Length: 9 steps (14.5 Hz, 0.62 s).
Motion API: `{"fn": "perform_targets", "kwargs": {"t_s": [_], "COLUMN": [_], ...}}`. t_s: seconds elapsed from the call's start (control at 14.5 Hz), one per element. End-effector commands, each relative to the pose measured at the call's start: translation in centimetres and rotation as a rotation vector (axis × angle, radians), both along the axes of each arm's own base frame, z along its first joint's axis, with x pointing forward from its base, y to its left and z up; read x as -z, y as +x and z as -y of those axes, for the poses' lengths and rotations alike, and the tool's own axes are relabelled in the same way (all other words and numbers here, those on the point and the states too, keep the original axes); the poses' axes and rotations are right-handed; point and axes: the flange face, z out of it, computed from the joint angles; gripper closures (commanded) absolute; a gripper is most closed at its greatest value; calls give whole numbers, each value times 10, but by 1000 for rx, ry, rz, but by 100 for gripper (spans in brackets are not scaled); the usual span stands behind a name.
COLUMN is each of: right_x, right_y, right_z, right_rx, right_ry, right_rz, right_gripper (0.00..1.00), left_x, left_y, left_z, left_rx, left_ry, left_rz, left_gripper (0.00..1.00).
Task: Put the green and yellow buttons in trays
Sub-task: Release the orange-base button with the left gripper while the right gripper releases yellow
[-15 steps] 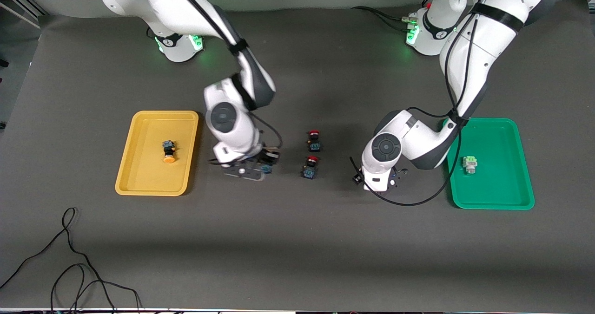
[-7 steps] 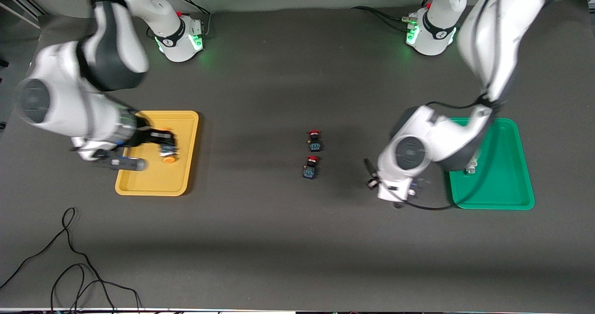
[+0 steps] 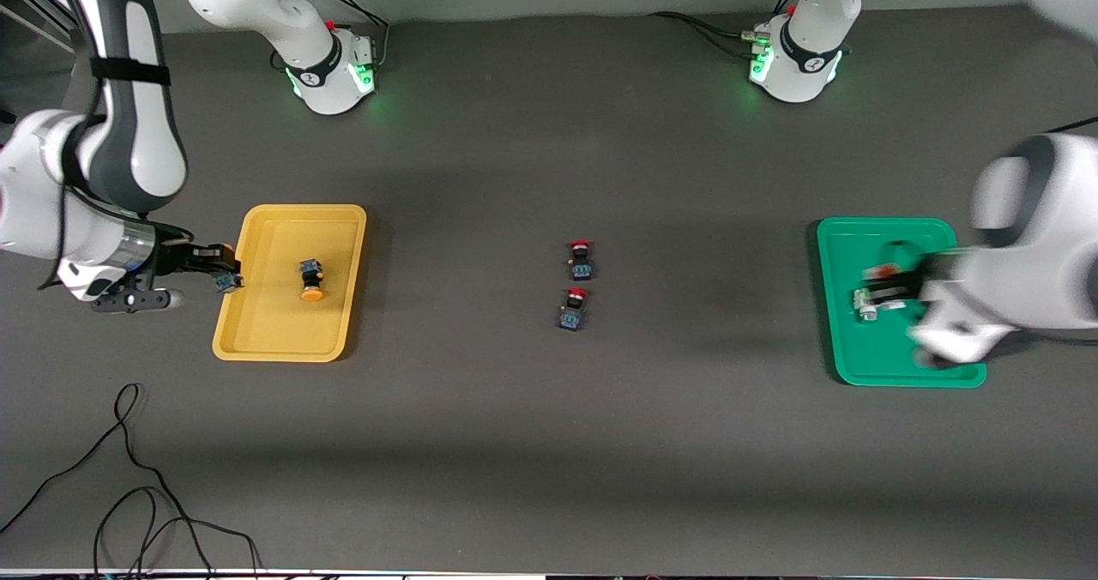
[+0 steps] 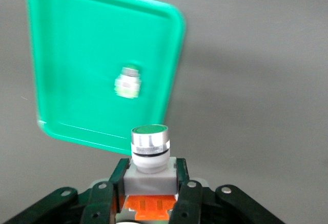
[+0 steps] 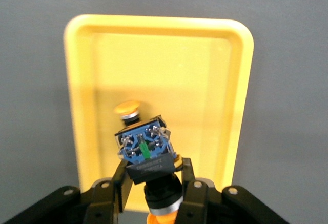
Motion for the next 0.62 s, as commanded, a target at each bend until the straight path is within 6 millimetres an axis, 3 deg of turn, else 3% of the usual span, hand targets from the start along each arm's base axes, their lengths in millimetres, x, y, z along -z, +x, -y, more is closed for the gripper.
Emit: {"fn": "perform_targets", "kwargs": {"t_s": [0.0,0.14,0.41,0.55], "right_x": [40,56,70,78], "right_y": [-13,-16,-21,-22], "right_z": [-3,-2,6,7], "right_rx": [-46,-66,-84,-79], "right_ry": [-67,-109,-143,-115], "right_rz": [43,45,70,78], "right_gripper": [100,100,100,100], "left_x": [18,57,184,209], "left_y": [-17,-24,-69,-80], "left_z": [-71,-100,-127,-134], "left_rx": [132,159,239,243], "left_ry": [16,12,43,35], "left_rz": [-20,20,136,152], "left_gripper": [95,95,93,92]}}
